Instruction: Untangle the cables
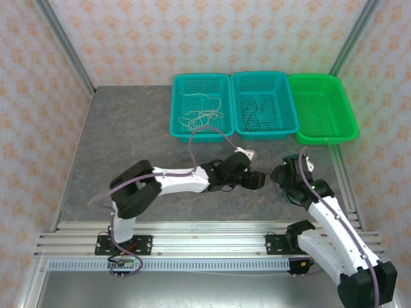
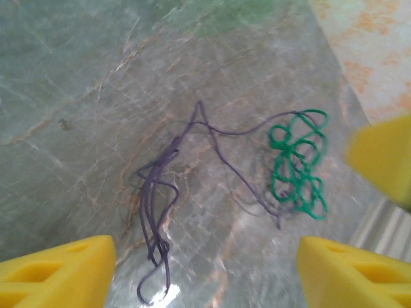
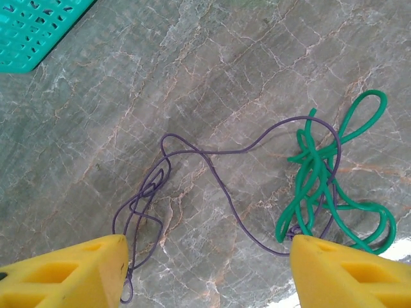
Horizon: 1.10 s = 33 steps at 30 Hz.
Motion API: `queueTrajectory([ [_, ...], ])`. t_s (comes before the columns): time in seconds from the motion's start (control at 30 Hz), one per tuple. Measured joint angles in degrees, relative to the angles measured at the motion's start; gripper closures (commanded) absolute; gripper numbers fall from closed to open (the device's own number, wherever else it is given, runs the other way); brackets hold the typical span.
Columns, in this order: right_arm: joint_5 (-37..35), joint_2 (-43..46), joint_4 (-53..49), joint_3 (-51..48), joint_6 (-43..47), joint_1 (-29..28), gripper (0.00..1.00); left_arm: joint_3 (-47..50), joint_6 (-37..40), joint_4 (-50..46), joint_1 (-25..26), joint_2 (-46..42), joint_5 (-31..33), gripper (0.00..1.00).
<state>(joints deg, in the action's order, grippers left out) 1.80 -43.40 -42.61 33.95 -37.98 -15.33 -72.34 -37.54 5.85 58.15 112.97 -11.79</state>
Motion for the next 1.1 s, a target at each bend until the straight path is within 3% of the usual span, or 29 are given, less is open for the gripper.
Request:
queueTrajectory([
  [0.27,1.5,0.6,0.0,-1.2,-1.0,0.0,0.31,-8.0,-0.6,-1.5,-0.5,10.6,3.7,0.66],
  [0.37,2.1,1.2,0.2,-2.2,-1.6,0.0,0.31,-8.8,-0.6,-1.7,-0.5,10.6,4.0,0.82],
  [0.43,2.6,1.3,0.8,-3.1,-2.3,0.0,0.32,-9.3,-0.5,-1.7,-0.5,10.6,4.2,0.98],
  [0.73,6.9,-4.6,8.3,-7.6,-6.6,0.0,0.36,-9.1,0.0,-1.4,-0.5,10.3,3.0,1.00],
  [0.83,6.1,-7.5,11.5,-8.0,-8.7,0.0,0.55,-5.9,0.0,-0.6,-0.6,7.5,2.1,1.00],
  [1.1,-1.0,-13.0,16.9,-10.5,-17.4,0.0,0.71,9.9,-1.6,5.8,-4.0,-11.1,-2.3,1.00],
])
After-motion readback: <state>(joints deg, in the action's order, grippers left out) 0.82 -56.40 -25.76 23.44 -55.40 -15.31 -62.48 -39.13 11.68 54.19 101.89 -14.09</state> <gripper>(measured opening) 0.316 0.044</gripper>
